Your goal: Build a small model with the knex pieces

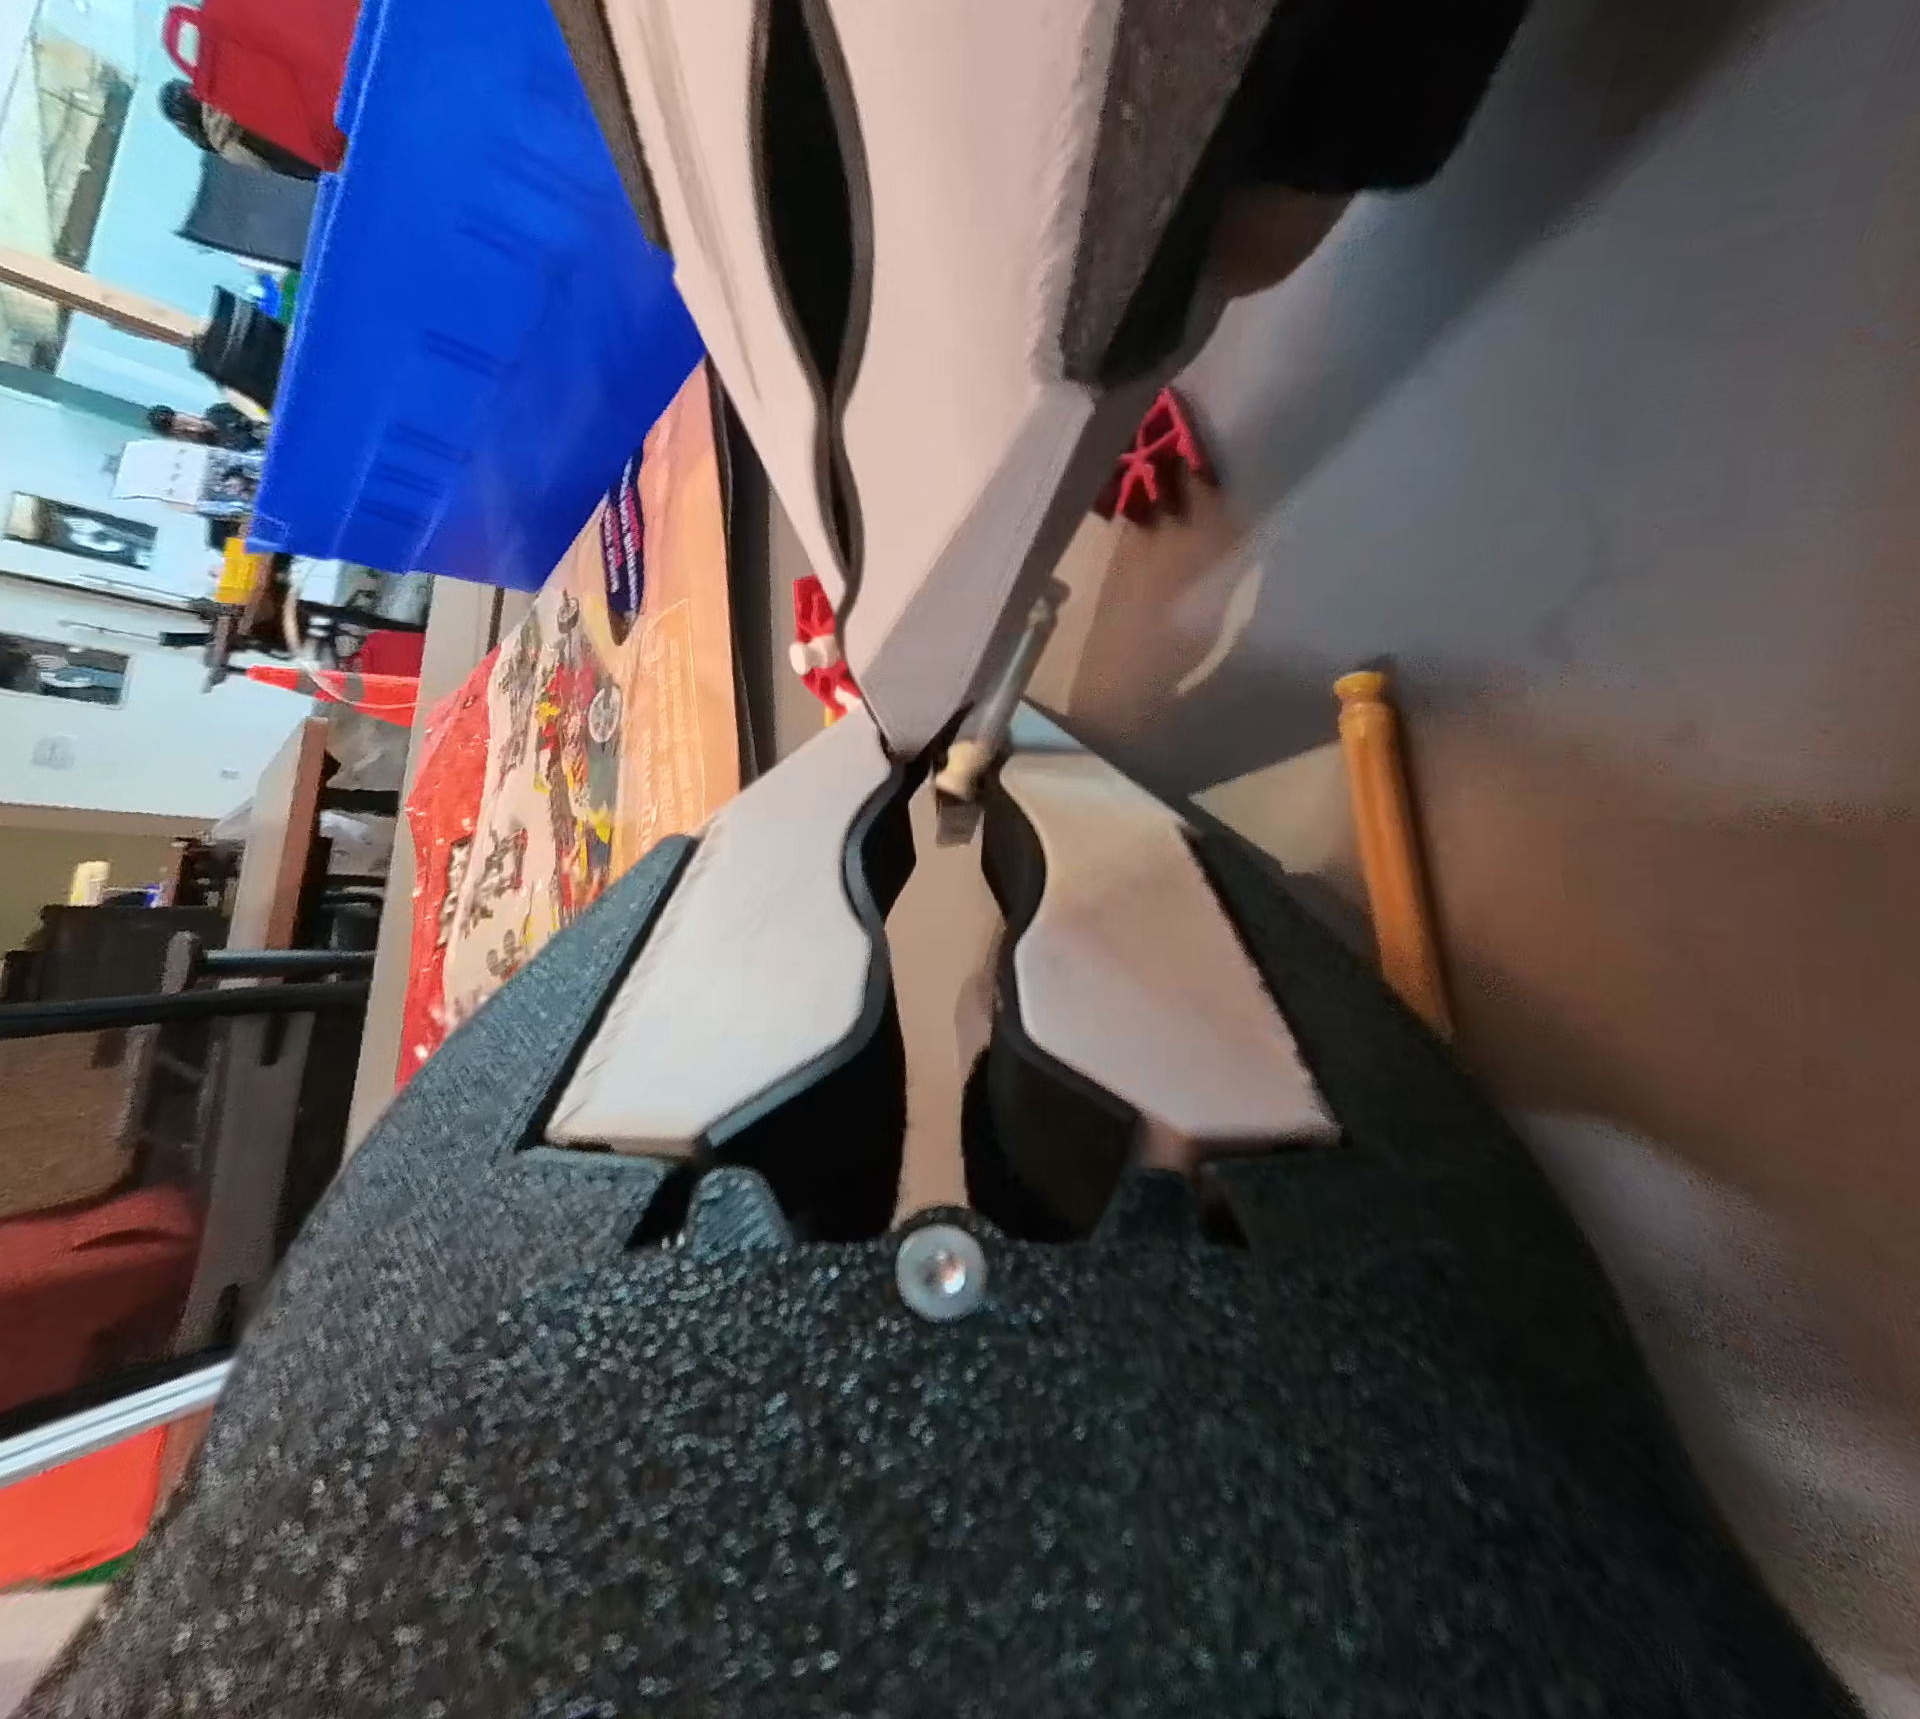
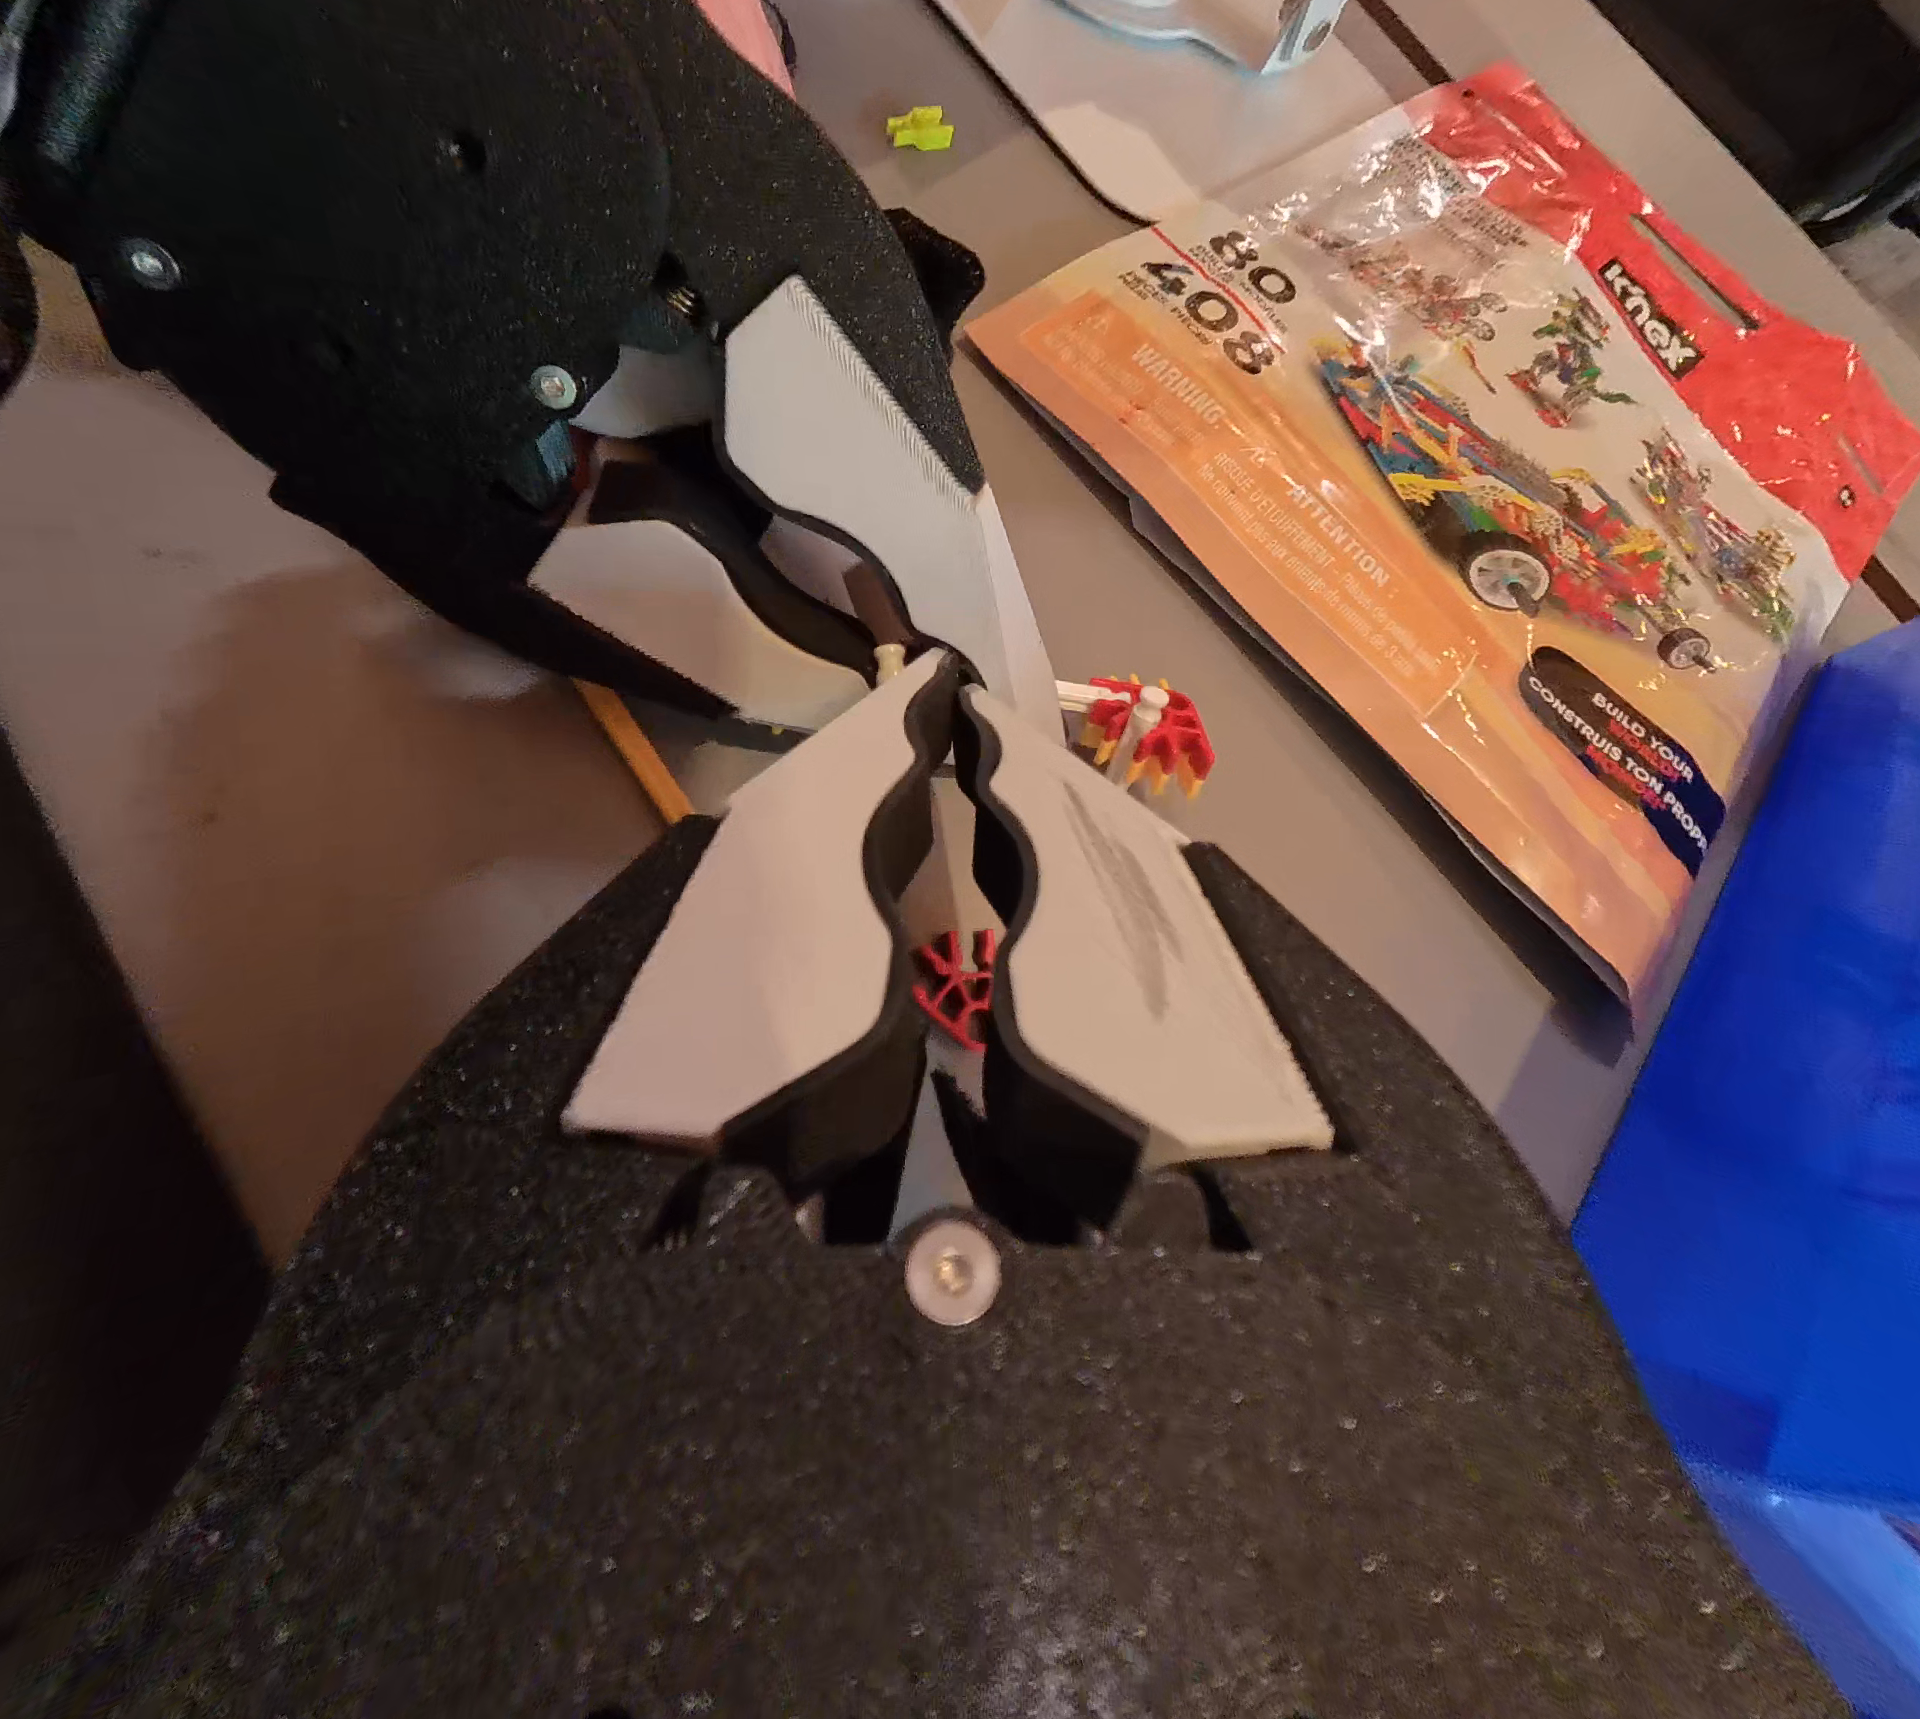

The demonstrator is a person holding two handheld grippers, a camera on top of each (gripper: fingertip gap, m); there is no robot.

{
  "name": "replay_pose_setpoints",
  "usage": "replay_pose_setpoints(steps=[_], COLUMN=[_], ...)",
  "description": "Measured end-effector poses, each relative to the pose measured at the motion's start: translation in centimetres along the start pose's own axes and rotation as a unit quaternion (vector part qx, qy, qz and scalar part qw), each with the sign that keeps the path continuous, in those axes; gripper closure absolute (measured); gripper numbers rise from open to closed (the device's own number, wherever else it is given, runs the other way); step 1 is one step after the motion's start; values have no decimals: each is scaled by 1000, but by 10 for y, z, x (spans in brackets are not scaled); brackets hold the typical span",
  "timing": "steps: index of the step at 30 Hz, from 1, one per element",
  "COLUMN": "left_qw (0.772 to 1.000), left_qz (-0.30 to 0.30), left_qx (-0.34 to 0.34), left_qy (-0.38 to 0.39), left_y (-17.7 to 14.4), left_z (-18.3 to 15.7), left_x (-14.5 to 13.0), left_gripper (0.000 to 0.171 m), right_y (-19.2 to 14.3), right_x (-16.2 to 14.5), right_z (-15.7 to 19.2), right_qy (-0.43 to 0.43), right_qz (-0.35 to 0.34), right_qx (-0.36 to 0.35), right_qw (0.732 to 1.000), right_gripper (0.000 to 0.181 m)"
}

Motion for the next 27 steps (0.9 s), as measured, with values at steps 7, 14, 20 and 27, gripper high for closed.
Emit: replay_pose_setpoints(steps=[7, 14, 20, 27], left_qw=[1000, 1000, 999, 998], left_qz=[7, -1, -10, -14], left_qx=[1, -11, -23, -29], left_qy=[1, -25, -38, -50], left_y=[2, 1, -2, -8], left_z=[4, 5, 4, 2], left_x=[-2, -2, -2, -2], left_gripper=[168, 167, 167, 167], right_y=[-2, -16, -26, -24], right_x=[0, -2, -12, -21], right_z=[-5, -10, 1, 15], right_qy=[15, 60, 59, 80], right_qz=[-13, -31, 3, 48], right_qx=[2, 12, 35, 28], right_qw=[1000, 998, 998, 995], right_gripper=[181, 181, 176, 165])
Point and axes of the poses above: each gripper's, where its closed fingertips meet, y out along the fingers, x out of its top, z = x × y across the jaws, the point moved 2 cm from there along -y, back along the fingers, and after that the axes turned 6 degrees about y, right-handed, at the moved point
